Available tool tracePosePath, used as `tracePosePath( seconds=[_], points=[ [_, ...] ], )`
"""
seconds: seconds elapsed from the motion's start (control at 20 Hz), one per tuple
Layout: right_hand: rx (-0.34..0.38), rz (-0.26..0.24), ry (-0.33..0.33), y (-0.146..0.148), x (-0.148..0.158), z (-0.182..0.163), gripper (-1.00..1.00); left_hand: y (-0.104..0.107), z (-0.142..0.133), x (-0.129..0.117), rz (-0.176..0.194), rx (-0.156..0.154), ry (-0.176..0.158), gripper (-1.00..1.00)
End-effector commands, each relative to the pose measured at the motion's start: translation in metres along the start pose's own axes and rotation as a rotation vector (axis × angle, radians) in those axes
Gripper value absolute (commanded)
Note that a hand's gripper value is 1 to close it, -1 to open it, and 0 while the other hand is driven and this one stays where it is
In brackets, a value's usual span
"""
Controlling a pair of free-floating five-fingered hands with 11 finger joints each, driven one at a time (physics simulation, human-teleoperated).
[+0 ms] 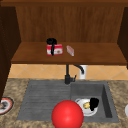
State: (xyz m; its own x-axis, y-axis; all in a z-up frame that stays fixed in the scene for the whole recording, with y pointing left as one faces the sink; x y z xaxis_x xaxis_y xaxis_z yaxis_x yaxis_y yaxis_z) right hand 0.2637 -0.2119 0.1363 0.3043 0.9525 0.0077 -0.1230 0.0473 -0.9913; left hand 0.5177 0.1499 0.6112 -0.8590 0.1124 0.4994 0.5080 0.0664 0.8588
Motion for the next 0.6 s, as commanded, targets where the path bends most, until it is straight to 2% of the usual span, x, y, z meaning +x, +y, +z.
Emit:
tracePosePath(
  seconds=[0.0, 0.15, 0.35, 0.4, 0.45, 0.5, 0.55],
  points=[
    [0.000, 0.000, 0.000, 0.000, 0.000, 0.000, 0.00, -0.002, 0.004, 0.001, -0.059, -0.058, -0.097, 1.00],
    [0.000, 0.000, 0.000, 0.000, 0.000, 0.000, 0.00, -0.008, 0.007, 0.007, -0.071, -0.049, -0.088, 1.00],
    [0.000, 0.000, 0.000, 0.000, 0.000, 0.000, 0.00, -0.009, 0.007, 0.012, -0.126, -0.014, -0.069, 1.00],
    [0.000, 0.000, 0.000, 0.000, 0.000, 0.000, 0.00, -0.010, 0.007, 0.012, -0.134, -0.013, -0.072, 1.00],
    [0.000, 0.000, 0.000, 0.000, 0.000, 0.000, 0.00, -0.010, 0.007, 0.013, -0.140, -0.013, -0.074, -1.00],
    [0.000, 0.000, 0.000, 0.000, 0.000, 0.000, 0.00, 0.002, 0.002, 0.023, -0.202, -0.024, -0.086, -1.00],
    [0.000, 0.000, 0.000, 0.000, 0.000, 0.000, 0.00, 0.009, 0.001, 0.023, -0.233, -0.025, -0.087, -1.00]
  ],
)
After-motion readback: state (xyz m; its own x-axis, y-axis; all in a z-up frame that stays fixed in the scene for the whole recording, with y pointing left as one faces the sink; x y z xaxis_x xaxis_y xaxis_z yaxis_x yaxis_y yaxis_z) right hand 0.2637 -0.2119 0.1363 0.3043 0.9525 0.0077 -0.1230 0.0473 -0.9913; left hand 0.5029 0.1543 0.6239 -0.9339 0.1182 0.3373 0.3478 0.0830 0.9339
